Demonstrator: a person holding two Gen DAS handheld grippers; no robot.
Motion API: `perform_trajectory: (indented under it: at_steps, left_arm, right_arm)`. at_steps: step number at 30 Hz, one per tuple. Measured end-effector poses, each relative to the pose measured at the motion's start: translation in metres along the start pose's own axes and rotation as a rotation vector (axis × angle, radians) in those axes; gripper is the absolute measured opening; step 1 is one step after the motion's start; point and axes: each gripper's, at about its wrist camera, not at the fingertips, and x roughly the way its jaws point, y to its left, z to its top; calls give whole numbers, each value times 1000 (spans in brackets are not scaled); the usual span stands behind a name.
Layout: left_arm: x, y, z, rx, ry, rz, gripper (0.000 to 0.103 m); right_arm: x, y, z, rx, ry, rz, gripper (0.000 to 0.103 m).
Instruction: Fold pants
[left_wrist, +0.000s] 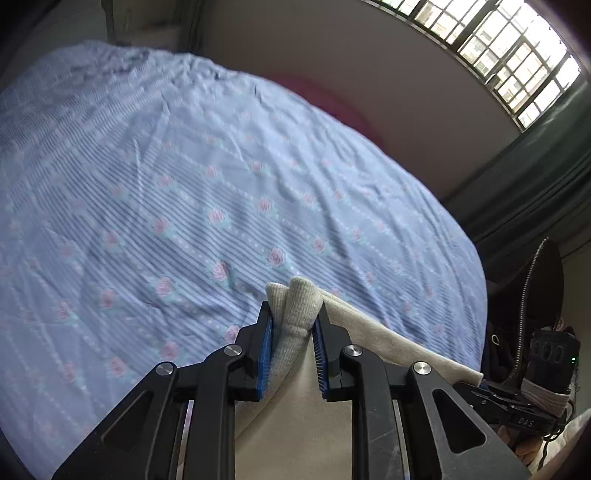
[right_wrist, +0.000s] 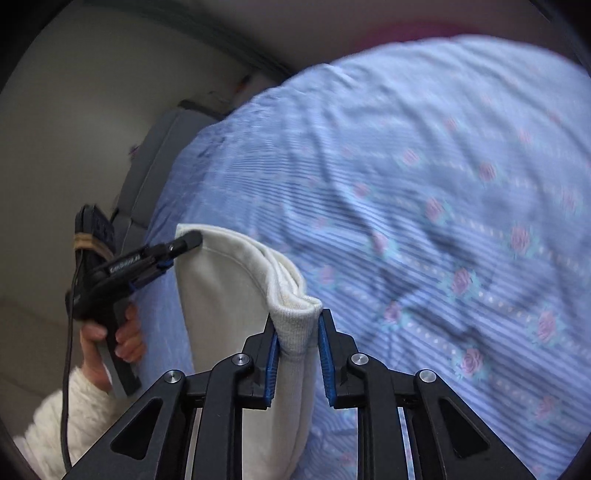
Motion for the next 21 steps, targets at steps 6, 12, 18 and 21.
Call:
perform_trajectory:
  at_steps: [6, 12, 18, 21]
  left_arm:
    - [-95, 1, -23, -34, -107, 34, 20]
    - [-182, 12, -72, -110, -192, 69, 20]
    - [-246, 36, -129, -137, -239, 100, 20]
    - [-264, 54, -165, -156, -257, 97, 20]
  right_arm:
    - [-43, 80, -12, -230, -22, 14, 21]
    - [-81, 147, -48, -412, 6, 9, 21]
    - [-95, 219, -107, -567, 37, 39, 21]
    - [-92, 251, -147, -624, 63, 40, 21]
